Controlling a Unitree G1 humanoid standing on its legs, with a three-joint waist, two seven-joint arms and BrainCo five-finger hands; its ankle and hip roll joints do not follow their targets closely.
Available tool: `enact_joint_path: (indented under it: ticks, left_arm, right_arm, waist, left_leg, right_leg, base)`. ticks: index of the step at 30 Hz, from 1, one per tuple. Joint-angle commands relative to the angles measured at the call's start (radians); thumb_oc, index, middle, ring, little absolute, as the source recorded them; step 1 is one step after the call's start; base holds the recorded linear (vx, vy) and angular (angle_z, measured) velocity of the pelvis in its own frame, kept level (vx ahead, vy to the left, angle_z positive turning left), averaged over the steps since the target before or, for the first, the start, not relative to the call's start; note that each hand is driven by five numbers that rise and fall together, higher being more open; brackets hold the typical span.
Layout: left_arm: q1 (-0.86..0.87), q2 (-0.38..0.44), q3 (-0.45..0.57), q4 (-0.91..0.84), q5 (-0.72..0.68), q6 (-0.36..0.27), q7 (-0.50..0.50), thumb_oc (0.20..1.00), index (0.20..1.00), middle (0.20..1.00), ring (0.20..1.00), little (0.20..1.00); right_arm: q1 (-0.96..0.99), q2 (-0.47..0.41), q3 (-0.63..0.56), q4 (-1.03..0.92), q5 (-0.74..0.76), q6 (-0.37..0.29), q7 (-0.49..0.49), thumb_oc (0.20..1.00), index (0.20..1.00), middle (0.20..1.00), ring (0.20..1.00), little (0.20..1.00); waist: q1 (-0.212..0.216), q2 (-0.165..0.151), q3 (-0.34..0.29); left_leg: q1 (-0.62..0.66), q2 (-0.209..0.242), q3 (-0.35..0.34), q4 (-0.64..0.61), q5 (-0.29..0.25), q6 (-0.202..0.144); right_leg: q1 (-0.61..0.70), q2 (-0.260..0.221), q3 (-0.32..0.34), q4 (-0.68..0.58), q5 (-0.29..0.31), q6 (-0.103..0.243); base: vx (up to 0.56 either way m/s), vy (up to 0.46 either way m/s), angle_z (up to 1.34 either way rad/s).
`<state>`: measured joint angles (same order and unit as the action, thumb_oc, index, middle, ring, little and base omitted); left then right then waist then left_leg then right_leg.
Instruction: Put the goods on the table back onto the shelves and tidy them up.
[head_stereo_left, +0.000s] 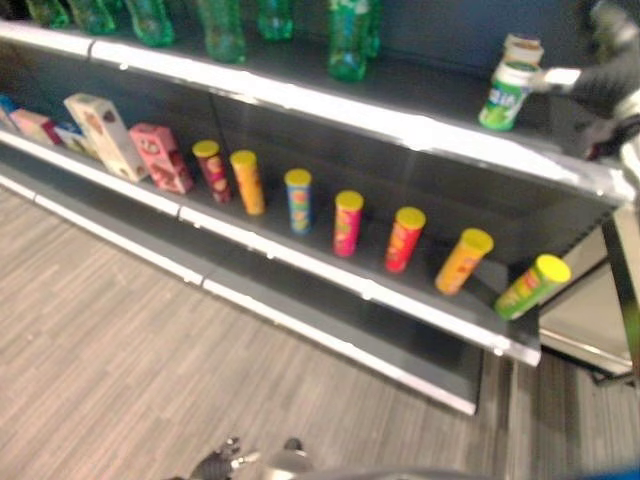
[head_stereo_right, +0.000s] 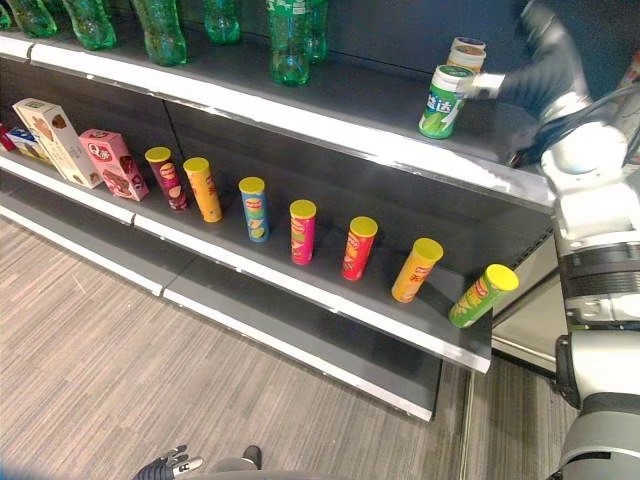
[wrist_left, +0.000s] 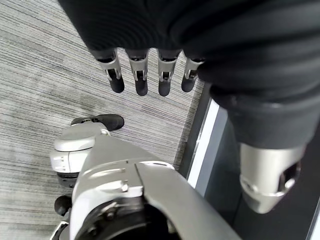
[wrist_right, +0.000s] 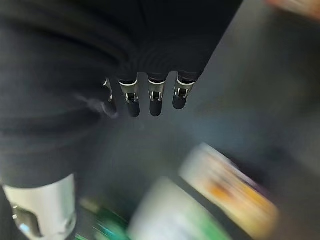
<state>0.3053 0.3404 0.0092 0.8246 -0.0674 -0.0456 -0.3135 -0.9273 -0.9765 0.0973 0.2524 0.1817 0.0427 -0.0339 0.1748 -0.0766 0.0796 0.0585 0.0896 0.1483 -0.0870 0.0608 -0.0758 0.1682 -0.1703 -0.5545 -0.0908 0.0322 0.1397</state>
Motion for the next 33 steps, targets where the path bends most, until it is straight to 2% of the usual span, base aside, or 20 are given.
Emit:
enact_joint_path:
  ticks: [1, 2, 3, 8, 9, 12, 15, 17, 18, 20, 21, 24, 25, 26, 27, 29, 30, 31, 32, 33]
  left_arm:
    - [-0.019, 0.016, -0.007, 0.009, -0.024, -0.038, 0.005, 1.0, 1.0, 1.0, 1.0, 1.0]
    - [-0.019, 0.018, -0.008, 0.009, -0.024, -0.039, 0.005, 1.0, 1.0, 1.0, 1.0, 1.0]
    - [-0.015, 0.009, 0.009, 0.019, -0.021, -0.045, 0.007, 1.0, 1.0, 1.0, 1.0, 1.0]
    - [-0.006, 0.004, 0.016, 0.02, -0.025, -0.056, -0.005, 1.0, 1.0, 1.0, 1.0, 1.0]
    - [-0.015, -0.008, 0.017, 0.024, -0.033, -0.07, -0.015, 1.0, 1.0, 1.0, 1.0, 1.0]
    - [-0.02, -0.013, 0.014, 0.021, -0.037, -0.079, -0.018, 1.0, 1.0, 1.0, 1.0, 1.0]
    - [-0.041, -0.025, 0.018, 0.036, -0.031, -0.084, -0.001, 1.0, 1.0, 1.0, 1.0, 1.0]
    - [-0.056, -0.045, 0.019, 0.042, -0.014, -0.084, 0.013, 1.0, 1.0, 1.0, 1.0, 1.0]
    - [-0.056, -0.044, 0.019, 0.042, -0.014, -0.084, 0.013, 1.0, 1.0, 1.0, 1.0, 1.0]
    - [-0.071, -0.058, 0.02, 0.049, -0.006, -0.087, 0.018, 1.0, 1.0, 1.0, 1.0, 1.0]
    - [-0.079, -0.068, 0.022, 0.047, 0.007, -0.088, 0.015, 1.0, 1.0, 1.0, 1.0, 1.0]
    - [-0.101, -0.074, 0.026, 0.066, 0.029, -0.092, 0.025, 1.0, 1.0, 1.0, 1.0, 1.0]
    - [-0.115, -0.082, 0.022, 0.082, 0.029, -0.09, 0.018, 1.0, 1.0, 1.0, 1.0, 1.0]
    - [-0.115, -0.082, 0.023, 0.083, 0.029, -0.09, 0.018, 1.0, 1.0, 1.0, 1.0, 1.0]
    - [-0.129, -0.086, 0.011, 0.102, 0.034, -0.092, 0.014, 1.0, 1.0, 1.0, 1.0, 1.0]
    - [-0.145, -0.088, -0.006, 0.134, 0.044, -0.094, 0.024, 1.0, 1.0, 1.0, 1.0, 1.0]
    - [-0.157, -0.096, -0.006, 0.148, 0.038, -0.097, 0.024, 1.0, 1.0, 1.0, 1.0, 1.0]
    - [-0.165, -0.097, -0.014, 0.162, 0.029, -0.099, 0.021, 1.0, 1.0, 1.0, 1.0, 1.0]
    - [-0.178, -0.107, -0.026, 0.179, 0.017, -0.105, 0.017, 1.0, 1.0, 1.0, 1.0, 1.0]
    - [-0.178, -0.107, -0.026, 0.179, 0.017, -0.105, 0.017, 1.0, 1.0, 1.0, 1.0, 1.0]
  right_arm:
    - [0.019, -0.134, -0.057, -0.178, 0.037, -0.08, -0.08, 1.0, 1.0, 1.0, 1.0, 1.0]
    - [0.026, -0.133, -0.064, -0.181, 0.037, -0.079, -0.079, 1.0, 1.0, 1.0, 1.0, 1.0]
    - [0.089, -0.175, -0.123, -0.338, 0.025, -0.095, -0.073, 1.0, 1.0, 1.0, 1.0, 1.0]
    - [0.222, -0.169, -0.183, -0.521, 0.112, -0.117, 0.008, 1.0, 1.0, 1.0, 1.0, 1.0]
    - [0.352, -0.125, -0.179, -0.692, 0.272, -0.128, 0.13, 1.0, 1.0, 1.0, 1.0, 1.0]
    - [0.442, -0.12, -0.187, -0.756, 0.309, -0.127, 0.179, 1.0, 1.0, 1.0, 1.0, 1.0]
    - [0.626, 0.007, -0.155, -0.871, 0.44, -0.085, 0.279, 1.0, 1.0, 1.0, 1.0, 1.0]
    - [0.8, 0.171, -0.093, -0.882, 0.545, -0.037, 0.376, 1.0, 1.0, 1.0, 1.0, 1.0]
    - [0.802, 0.171, -0.094, -0.883, 0.545, -0.037, 0.376, 1.0, 1.0, 1.0, 1.0, 1.0]
    - [0.945, 0.266, -0.055, -0.841, 0.587, 0.006, 0.468, 1.0, 1.0, 1.0, 1.0, 1.0]
    - [1.081, 0.4, -0.031, -0.748, 0.604, 0.075, 0.573, 1.0, 1.0, 1.0, 1.0, 1.0]
    - [1.195, 0.431, -0.005, -0.638, 0.514, 0.102, 0.618, 1.0, 1.0, 1.0, 1.0, 1.0]
    - [1.243, 0.481, 0.001, -0.475, 0.452, 0.123, 0.668, 1.0, 1.0, 1.0, 1.0, 1.0]
    - [1.242, 0.482, 0.001, -0.473, 0.452, 0.122, 0.669, 1.0, 1.0, 1.0, 1.0, 1.0]
    - [1.239, 0.522, 0.024, -0.308, 0.377, 0.117, 0.663, 1.0, 1.0, 1.0, 1.0, 1.0]
    - [1.225, 0.501, 0.048, -0.165, 0.244, 0.076, 0.625, 1.0, 1.0, 1.0, 1.0, 1.0]
    - [1.22, 0.549, 0.041, -0.079, 0.263, 0.071, 0.616, 1.0, 1.0, 1.0, 1.0, 1.0]
    - [1.201, 0.557, 0.053, 0.04, 0.207, 0.043, 0.59, 1.0, 1.0, 1.0, 1.0, 1.0]
    - [1.162, 0.624, 0.036, 0.199, 0.2, -0.005, 0.537, 1.0, 1.0, 1.0, 1.0, 1.0]
    - [1.162, 0.624, 0.036, 0.199, 0.2, -0.005, 0.537, 1.0, 1.0, 1.0, 1.0, 1.0]
  waist:
    - [-0.017, -0.018, -0.039]
    - [-0.015, -0.02, -0.039]
    - [-0.039, -0.022, -0.041]
    - [-0.058, -0.033, -0.044]
    - [-0.092, -0.035, -0.044]
    - [-0.108, -0.037, -0.047]
    - [-0.135, -0.034, -0.045]
    - [-0.156, -0.028, -0.042]
    - [-0.155, -0.029, -0.043]
    - [-0.169, -0.021, -0.04]
    - [-0.18, -0.014, -0.039]
    - [-0.199, -0.008, -0.036]
    - [-0.208, -0.001, -0.036]
    - [-0.208, -0.002, -0.035]
    - [-0.212, 0.002, -0.036]
    - [-0.214, 0.003, -0.036]
    - [-0.216, 0.005, -0.038]
    - [-0.213, 0.006, -0.039]
    - [-0.212, 0.008, -0.04]
    - [-0.212, 0.008, -0.04]
  left_leg:
    - [0.017, 0.029, 0.085, 0.0, 0.003, -0.042]
    - [0.017, 0.029, 0.085, 0.0, 0.003, -0.042]
    - [0.024, 0.031, 0.097, 0.0, -0.001, -0.041]
    - [0.034, 0.036, 0.116, 0.0, -0.004, -0.04]
    - [0.051, 0.041, 0.146, 0.0, -0.008, -0.039]
    - [0.059, 0.044, 0.164, 0.0, -0.012, -0.038]
    - [0.071, 0.047, 0.189, 0.0, -0.016, -0.037]
    - [0.081, 0.048, 0.208, 0.0, -0.02, -0.034]
    - [0.081, 0.047, 0.208, 0.0, -0.02, -0.034]
    - [0.087, 0.045, 0.217, 0.0, -0.023, -0.032]
    - [0.092, 0.044, 0.218, 0.0, -0.025, -0.031]
    - [0.099, 0.042, 0.225, 0.0, -0.026, -0.034]
    - [0.104, 0.042, 0.224, 0.0, -0.027, -0.036]
    - [0.104, 0.042, 0.224, 0.0, -0.027, -0.036]
    - [0.108, 0.04, 0.225, 0.0, -0.029, -0.036]
    - [0.114, 0.04, 0.233, 0.0, -0.03, -0.039]
    - [0.117, 0.039, 0.234, 0.0, -0.031, -0.039]
    - [0.119, 0.04, 0.236, 0.0, -0.031, -0.039]
    - [0.12, 0.039, 0.238, 0.0, -0.032, -0.038]
    - [0.12, 0.039, 0.238, 0.0, -0.032, -0.038]
  right_leg:
    - [0.038, -0.003, 0.002, 0.006, 0.016, 0.002]
    - [0.038, -0.003, 0.002, 0.006, 0.016, 0.002]
    - [0.034, -0.003, 0.014, 0.007, 0.017, 0.002]
    - [0.025, -0.001, 0.036, 0.006, 0.018, 0.002]
    - [0.018, 0.0, 0.064, 0.006, 0.022, 0.001]
    - [0.01, 0.002, 0.082, 0.007, 0.022, -0.001]
    - [0.001, 0.004, 0.106, 0.009, 0.025, -0.005]
    - [-0.005, 0.004, 0.127, 0.011, 0.026, -0.006]
    - [-0.005, 0.004, 0.127, 0.011, 0.026, -0.006]
    - [-0.008, 0.002, 0.139, 0.013, 0.028, -0.006]
    - [-0.005, 0.0, 0.138, 0.016, 0.027, -0.006]
    - [-0.003, 0.0, 0.144, 0.019, 0.027, -0.006]
    - [0.001, -0.002, 0.144, 0.02, 0.025, -0.006]
    - [0.001, -0.002, 0.144, 0.02, 0.025, -0.006]
    - [0.002, -0.002, 0.147, 0.019, 0.026, -0.006]
    - [0.003, -0.001, 0.155, 0.018, 0.029, -0.005]
    - [0.003, -0.001, 0.157, 0.016, 0.029, -0.005]
    - [0.004, 0.0, 0.159, 0.015, 0.029, -0.004]
    - [0.004, 0.0, 0.162, 0.012, 0.03, -0.002]
    - [0.005, 0.0, 0.162, 0.012, 0.03, -0.002]
  base:
    - [-0.05, 0.036, -0.03]
    - [0.0, 0.0, 0.0]
    - [0.0, 0.0, 0.0]
    - [-0.01, 0.008, -0.27]
    - [-0.04, 0.024, -0.36]
    - [-0.03, 0.021, -0.4]
    - [-0.03, 0.012, -0.35]
    - [-0.04, 0.016, -0.23]
    - [-0.03, 0.017, -0.29]
    - [-0.02, 0.023, -0.19]
    - [-0.01, 0.019, -0.16]
    - [-0.01, 0.007, -0.07]
    - [0.0, 0.0, 0.0]
    - [0.0, 0.0, 0.0]
    - [-0.01, 0.01, -0.05]
    - [-0.01, 0.007, -0.03]
    - [-0.01, 0.007, -0.07]
    - [-0.02, 0.012, -0.07]
    - [-0.01, 0.009, -0.15]
    - [-0.02, 0.01, -0.15]
